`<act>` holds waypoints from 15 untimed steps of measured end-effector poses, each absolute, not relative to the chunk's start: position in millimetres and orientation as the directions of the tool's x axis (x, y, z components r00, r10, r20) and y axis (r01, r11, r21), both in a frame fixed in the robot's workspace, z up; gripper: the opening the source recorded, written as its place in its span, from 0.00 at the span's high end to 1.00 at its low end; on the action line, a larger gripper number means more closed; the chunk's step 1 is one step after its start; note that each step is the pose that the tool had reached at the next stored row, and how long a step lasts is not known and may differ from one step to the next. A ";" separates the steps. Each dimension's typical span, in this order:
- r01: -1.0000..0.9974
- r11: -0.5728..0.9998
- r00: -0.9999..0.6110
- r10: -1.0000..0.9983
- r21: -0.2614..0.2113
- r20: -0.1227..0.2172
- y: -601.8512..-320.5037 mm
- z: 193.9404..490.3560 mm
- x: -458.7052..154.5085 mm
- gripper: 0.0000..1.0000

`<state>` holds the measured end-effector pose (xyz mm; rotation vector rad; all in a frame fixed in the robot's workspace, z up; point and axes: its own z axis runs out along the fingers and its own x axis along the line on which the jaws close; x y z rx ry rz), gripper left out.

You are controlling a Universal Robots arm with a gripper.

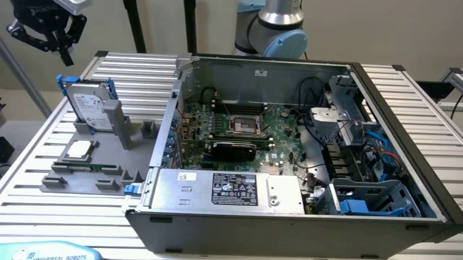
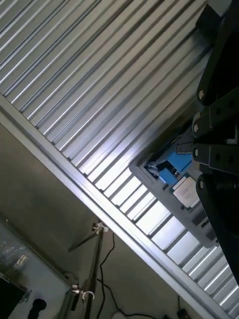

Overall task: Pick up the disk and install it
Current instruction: 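Pick up the disk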

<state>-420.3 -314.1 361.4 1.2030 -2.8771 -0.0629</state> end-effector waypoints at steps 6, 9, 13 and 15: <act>-0.783 0.620 -0.621 -0.784 0.046 0.005 -314.1 361.4 -420.3 0.89; -0.816 0.576 -0.577 -0.817 0.046 0.005 -314.1 361.4 -420.3 0.89; -0.856 0.515 -0.516 -0.857 0.046 0.005 -314.1 361.4 -420.3 0.89; -0.874 0.484 -0.484 -0.875 0.046 0.005 -314.1 361.4 -420.3 0.89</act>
